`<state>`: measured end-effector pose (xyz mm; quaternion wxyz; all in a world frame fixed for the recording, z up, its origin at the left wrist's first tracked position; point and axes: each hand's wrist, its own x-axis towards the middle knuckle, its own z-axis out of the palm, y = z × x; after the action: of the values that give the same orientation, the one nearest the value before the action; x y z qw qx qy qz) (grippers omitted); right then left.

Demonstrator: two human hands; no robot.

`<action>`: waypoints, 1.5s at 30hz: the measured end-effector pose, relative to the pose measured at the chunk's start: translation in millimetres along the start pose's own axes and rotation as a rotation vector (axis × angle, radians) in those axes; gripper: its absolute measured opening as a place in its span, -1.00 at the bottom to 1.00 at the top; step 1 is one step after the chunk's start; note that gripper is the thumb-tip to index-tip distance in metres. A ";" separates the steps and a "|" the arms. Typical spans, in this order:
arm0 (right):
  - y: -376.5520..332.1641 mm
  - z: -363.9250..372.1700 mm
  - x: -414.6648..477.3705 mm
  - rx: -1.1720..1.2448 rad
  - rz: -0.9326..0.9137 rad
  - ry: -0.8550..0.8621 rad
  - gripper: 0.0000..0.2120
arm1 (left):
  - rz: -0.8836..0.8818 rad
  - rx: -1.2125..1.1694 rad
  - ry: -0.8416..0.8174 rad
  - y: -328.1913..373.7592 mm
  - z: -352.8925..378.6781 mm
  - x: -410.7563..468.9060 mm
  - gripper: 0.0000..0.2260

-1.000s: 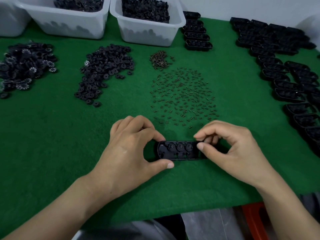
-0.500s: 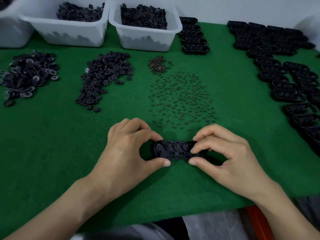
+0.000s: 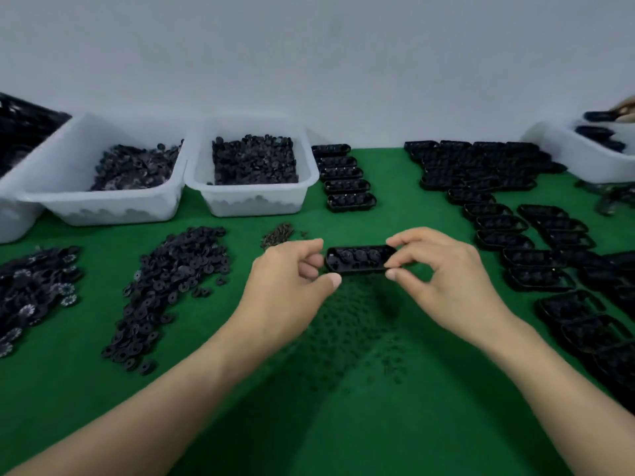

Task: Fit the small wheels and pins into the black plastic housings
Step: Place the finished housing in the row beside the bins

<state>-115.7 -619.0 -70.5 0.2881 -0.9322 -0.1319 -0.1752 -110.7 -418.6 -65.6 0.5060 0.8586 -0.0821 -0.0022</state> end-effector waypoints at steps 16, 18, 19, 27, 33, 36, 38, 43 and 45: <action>82.2 41.5 92.7 0.018 0.089 -0.030 -0.95 | -0.329 -0.283 -0.074 -12.1 35.2 118.9 -0.61; 83.7 43.6 93.2 0.025 0.086 -0.015 -0.94 | -0.336 -0.280 -0.071 -13.8 37.2 121.3 -0.60; 84.0 44.0 93.0 0.030 0.083 -0.009 -0.93 | -0.338 -0.279 -0.070 -14.1 37.8 121.9 -0.60; 65.4 30.0 88.2 -0.088 0.135 -0.005 -0.88 | -0.261 -0.250 -0.119 -6.4 29.9 107.7 -0.60; -25.0 31.5 48.2 -0.047 -0.120 -0.177 -0.94 | 0.001 -0.043 0.043 -18.1 -30.0 36.3 -0.80; -72.6 46.3 24.5 -0.023 -0.220 -0.376 -0.90 | 0.060 0.157 0.161 -40.1 -80.5 -25.1 -0.87; -102.2 60.8 15.9 0.003 -0.272 -0.469 -0.88 | 0.000 0.222 0.219 -55.0 -109.5 -63.2 -0.90; -176.9 108.7 14.4 0.059 -0.408 -0.574 -0.87 | -0.135 0.208 0.360 -87.8 -151.1 -131.6 -0.92; -203.6 128.2 16.4 0.093 -0.423 -0.581 -0.89 | -0.156 0.182 0.444 -97.9 -164.0 -151.1 -0.93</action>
<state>-139.4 -379.1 -62.9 0.2384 -0.8810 -0.4059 0.0474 -231.9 -208.1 -82.8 0.4307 0.8837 0.0977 0.1547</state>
